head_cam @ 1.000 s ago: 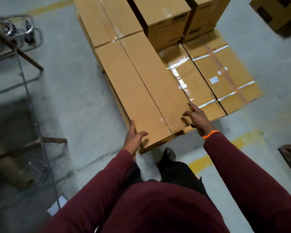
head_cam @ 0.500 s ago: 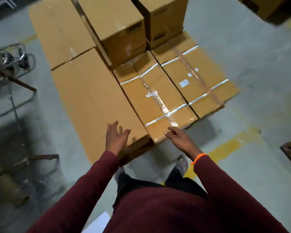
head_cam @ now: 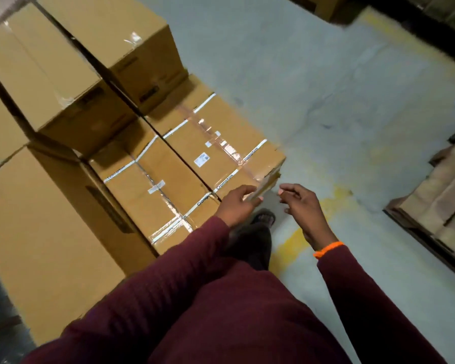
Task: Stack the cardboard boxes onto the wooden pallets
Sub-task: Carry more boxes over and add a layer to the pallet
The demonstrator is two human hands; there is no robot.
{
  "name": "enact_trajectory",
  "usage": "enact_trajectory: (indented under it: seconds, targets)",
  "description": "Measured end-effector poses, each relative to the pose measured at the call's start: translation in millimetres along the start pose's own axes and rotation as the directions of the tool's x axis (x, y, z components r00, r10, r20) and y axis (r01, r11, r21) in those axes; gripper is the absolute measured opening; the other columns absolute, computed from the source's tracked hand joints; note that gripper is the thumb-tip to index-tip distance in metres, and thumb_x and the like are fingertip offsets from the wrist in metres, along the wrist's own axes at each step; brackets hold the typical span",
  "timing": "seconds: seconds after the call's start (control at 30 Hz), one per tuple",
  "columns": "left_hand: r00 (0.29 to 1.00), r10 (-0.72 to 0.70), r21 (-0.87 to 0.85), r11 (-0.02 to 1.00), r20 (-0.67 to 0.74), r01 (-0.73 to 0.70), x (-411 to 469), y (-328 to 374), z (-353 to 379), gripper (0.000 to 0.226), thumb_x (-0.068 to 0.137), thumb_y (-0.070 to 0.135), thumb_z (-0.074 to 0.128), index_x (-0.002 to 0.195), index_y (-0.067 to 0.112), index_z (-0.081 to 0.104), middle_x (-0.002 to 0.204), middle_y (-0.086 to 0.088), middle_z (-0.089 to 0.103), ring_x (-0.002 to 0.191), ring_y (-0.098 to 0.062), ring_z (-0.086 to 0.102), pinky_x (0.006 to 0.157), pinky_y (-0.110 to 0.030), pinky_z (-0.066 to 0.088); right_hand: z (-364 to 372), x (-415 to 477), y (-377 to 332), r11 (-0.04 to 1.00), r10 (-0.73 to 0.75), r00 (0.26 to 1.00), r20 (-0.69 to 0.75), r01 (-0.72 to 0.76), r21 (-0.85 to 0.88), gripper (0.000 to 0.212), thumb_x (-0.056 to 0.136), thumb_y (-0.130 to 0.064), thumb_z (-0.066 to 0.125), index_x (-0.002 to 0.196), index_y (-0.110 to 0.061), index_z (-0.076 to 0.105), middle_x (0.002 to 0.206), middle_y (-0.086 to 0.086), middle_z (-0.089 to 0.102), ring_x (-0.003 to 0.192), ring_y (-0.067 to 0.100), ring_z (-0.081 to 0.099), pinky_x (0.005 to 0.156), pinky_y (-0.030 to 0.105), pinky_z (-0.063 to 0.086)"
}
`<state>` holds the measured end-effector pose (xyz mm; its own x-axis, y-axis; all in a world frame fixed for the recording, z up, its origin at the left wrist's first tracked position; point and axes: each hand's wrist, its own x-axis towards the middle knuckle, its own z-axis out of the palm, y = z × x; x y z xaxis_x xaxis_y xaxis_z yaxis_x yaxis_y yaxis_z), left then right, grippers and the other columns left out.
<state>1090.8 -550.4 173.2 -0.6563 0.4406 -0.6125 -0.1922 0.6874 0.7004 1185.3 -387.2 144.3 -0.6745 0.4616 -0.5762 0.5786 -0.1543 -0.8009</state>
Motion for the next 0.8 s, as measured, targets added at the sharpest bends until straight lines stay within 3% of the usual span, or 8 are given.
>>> enact_trajectory:
  seconds: [0.13,0.23,0.33,0.43,0.6,0.67,0.8]
  targets:
    - [1.0,0.015,-0.035,0.999,0.005,-0.014,82.4,64.5,18.2,0.038,0.094,0.027,0.07,0.13,0.016,0.065,0.132,-0.002,0.065,0.122,-0.017,0.059,0.107,-0.031,0.044,-44.9,66.3,-45.8,0.999,-0.04,0.999,0.026,0.04,0.009,0.011,0.092,-0.023,0.072,0.103,-0.027,0.074,0.102,0.003,0.076,0.094,0.017,0.072,0.084,0.034,0.056]
    - [1.0,0.011,-0.108,0.994,0.01,-0.009,148.3,123.3,30.9,0.039,0.094,0.024,0.071,0.13,0.01,0.065,0.131,-0.005,0.065,0.118,-0.018,0.061,0.106,-0.03,0.045,-90.7,122.2,-87.4,0.999,-0.034,0.999,0.0,0.034,-0.043,0.011,0.092,-0.021,0.072,0.102,-0.027,0.074,0.095,-0.001,0.074,0.092,0.013,0.07,0.075,0.03,0.053]
    - [1.0,0.007,-0.181,0.984,0.018,-0.004,208.8,192.8,38.4,0.038,0.094,0.024,0.071,0.128,0.01,0.066,0.128,-0.006,0.067,0.119,-0.019,0.062,0.109,-0.035,0.046,-140.0,167.2,-139.1,0.999,0.004,1.0,-0.029,-0.006,-0.05,0.016,0.094,-0.02,0.07,0.11,-0.017,0.073,0.097,0.003,0.073,0.088,0.012,0.067,0.076,0.025,0.049]
    - [0.998,0.06,-0.182,0.982,0.024,-0.055,266.6,261.9,45.8,0.036,0.093,0.025,0.071,0.126,0.01,0.068,0.126,-0.005,0.069,0.119,-0.019,0.063,0.109,-0.036,0.046,-189.3,218.0,-188.0,0.999,0.005,1.0,-0.031,-0.006,-0.05,0.017,0.096,-0.019,0.068,0.112,-0.016,0.072,0.101,0.01,0.074,0.089,0.013,0.066,0.076,0.029,0.05]
    - [0.992,0.082,-0.18,0.982,0.093,-0.064,347.5,357.8,57.6,0.034,0.094,0.023,0.07,0.126,0.011,0.069,0.121,0.001,0.069,0.109,-0.01,0.062,0.09,-0.017,0.043,-262.3,297.5,-237.5,0.995,0.041,0.987,-0.157,-0.026,0.101,0.02,0.095,-0.019,0.068,0.114,-0.016,0.071,0.107,0.007,0.075,0.09,0.011,0.067,0.082,0.032,0.052]
    - [0.99,0.073,-0.196,0.979,0.118,-0.049,386.3,389.6,63.1,0.032,0.094,0.022,0.07,0.124,0.011,0.069,0.118,0.002,0.069,0.105,-0.007,0.062,0.082,-0.012,0.043,-286.7,332.8,-248.0,0.985,0.088,0.986,-0.145,-0.065,0.157,0.019,0.093,-0.021,0.071,0.112,-0.018,0.072,0.102,0.002,0.075,0.089,0.011,0.068,0.084,0.034,0.053]
    - [0.992,0.046,-0.185,0.982,0.119,-0.023,478.6,456.5,77.3,0.029,0.094,0.021,0.07,0.121,0.01,0.07,0.114,0.001,0.069,0.097,-0.007,0.061,0.078,-0.017,0.043,-340.7,423.9,-275.9,0.977,0.123,0.983,-0.139,-0.096,0.189,0.018,0.093,-0.018,0.071,0.11,-0.016,0.072,0.097,0.003,0.074,0.088,0.011,0.068,0.084,0.034,0.053]
